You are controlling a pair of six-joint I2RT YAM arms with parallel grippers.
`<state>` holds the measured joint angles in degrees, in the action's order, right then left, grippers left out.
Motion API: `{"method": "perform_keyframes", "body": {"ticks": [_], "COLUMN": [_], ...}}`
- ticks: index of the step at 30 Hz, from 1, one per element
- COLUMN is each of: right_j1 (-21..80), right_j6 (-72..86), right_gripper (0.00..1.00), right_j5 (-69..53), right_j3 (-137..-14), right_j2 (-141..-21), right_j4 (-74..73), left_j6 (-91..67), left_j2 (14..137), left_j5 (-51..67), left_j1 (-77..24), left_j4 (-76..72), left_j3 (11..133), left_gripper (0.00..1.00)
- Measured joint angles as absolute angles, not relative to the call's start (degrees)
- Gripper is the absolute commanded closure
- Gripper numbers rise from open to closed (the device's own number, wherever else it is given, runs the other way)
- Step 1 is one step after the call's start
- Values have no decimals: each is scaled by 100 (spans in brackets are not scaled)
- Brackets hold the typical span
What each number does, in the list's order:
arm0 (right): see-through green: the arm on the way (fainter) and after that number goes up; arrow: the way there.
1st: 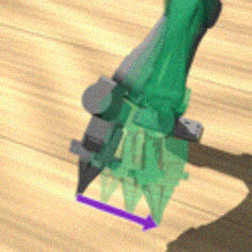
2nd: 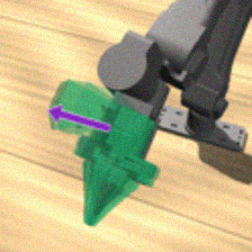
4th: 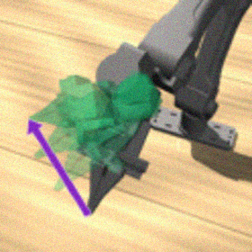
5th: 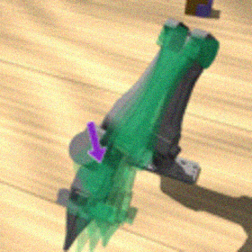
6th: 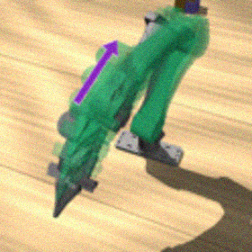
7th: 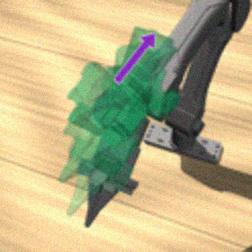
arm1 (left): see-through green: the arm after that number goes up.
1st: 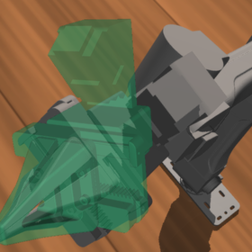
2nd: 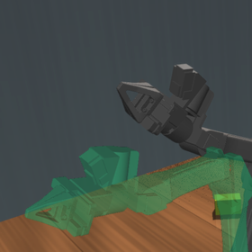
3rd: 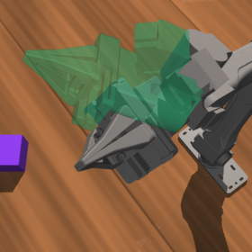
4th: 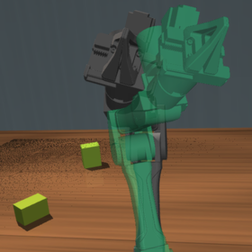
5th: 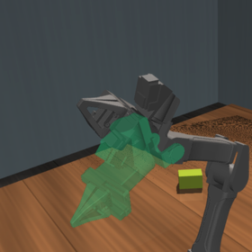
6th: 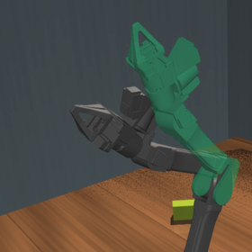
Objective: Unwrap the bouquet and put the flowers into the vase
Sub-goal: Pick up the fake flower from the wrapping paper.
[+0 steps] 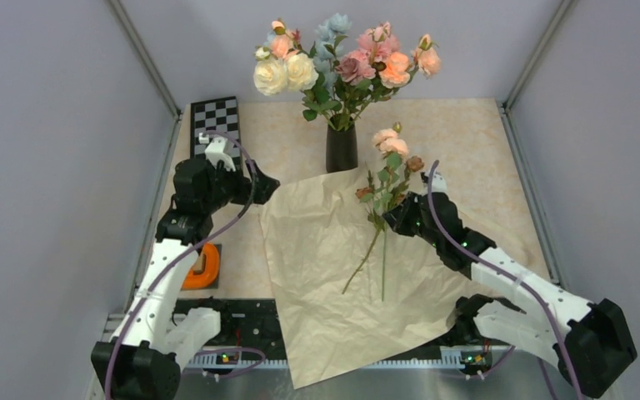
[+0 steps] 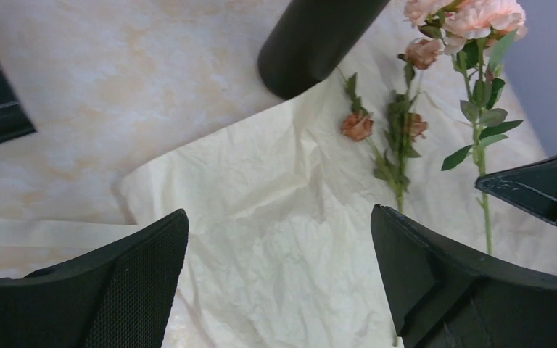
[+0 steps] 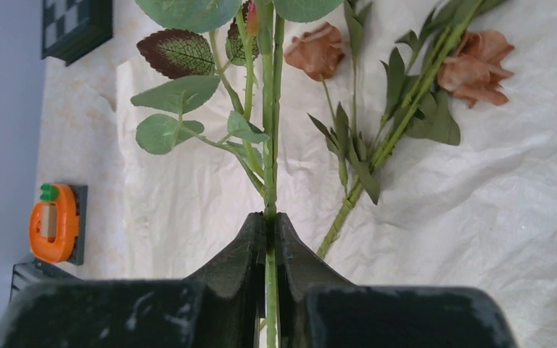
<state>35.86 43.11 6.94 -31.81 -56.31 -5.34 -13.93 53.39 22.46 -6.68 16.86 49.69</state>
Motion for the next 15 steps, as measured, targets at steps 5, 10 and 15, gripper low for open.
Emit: {"method": "perform_keyframes", "body": {"ticks": [5,10,15], "right_j1": [3586,3588,3588], "right_j6": [4034,3848,3704], "right_gripper": [100,100,100], "right_j5": [491,268,10], "right_j3": [-3074,-3074,-3089], "right_j2": [-4786,-3789,-3227], "right_j4": [-464,-145,165], "left_j6": [-2217,-3050,-3494], "left_j2": [5339,5297,5275], "left_j5": [2856,3236,3487], "left_j1": [-814,-1382,-2206], "left_j4": [1151,285,-537], "left_j3": [4622,4482,4523], "left_gripper": [1,1,1]}}
